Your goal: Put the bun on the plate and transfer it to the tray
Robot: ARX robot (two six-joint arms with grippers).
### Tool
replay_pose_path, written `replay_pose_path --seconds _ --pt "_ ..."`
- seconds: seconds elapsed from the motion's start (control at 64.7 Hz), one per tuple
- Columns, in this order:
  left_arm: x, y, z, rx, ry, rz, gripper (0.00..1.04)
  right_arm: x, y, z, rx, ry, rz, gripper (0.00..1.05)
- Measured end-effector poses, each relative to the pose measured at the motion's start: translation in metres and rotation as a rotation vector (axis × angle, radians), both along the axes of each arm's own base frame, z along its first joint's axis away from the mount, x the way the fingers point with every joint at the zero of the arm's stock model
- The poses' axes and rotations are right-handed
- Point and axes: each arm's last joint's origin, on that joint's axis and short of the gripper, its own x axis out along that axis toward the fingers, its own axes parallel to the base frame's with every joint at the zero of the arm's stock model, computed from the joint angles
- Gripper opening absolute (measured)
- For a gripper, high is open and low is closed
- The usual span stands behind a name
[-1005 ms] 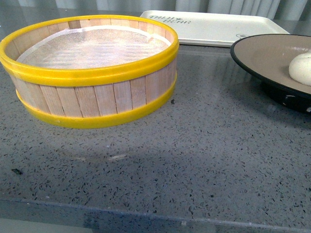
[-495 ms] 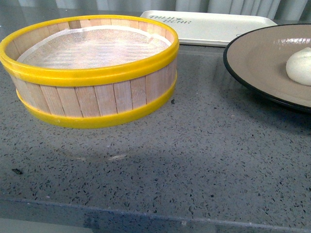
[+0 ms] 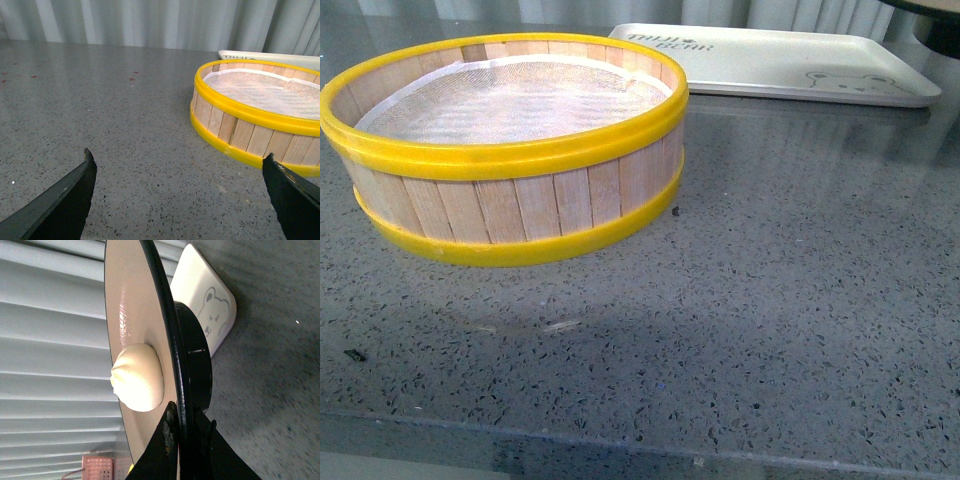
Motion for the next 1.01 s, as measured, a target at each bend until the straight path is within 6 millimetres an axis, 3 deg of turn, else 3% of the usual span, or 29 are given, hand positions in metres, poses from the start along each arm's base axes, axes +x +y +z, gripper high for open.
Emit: replay_pose_path --seconds 0.325,0.526,0.711,1.005 --pt "0.000 0.000 0.000 0.000 0.000 0.000 0.98 0.094 -0.004 0.008 0.068 0.029 -0.030 0.03" --pt "0.000 0.000 0.000 0.000 0.000 0.000 0.98 0.139 0.019 0.009 0.103 0.076 0.003 0.03" --pt "0.000 0.000 0.000 0.000 0.000 0.000 0.98 0.159 0.042 -0.004 0.114 0.139 0.043 0.03" --pt "0.000 0.000 0.000 0.000 0.000 0.000 0.98 0.168 0.037 -0.022 0.117 0.171 0.010 0.03"
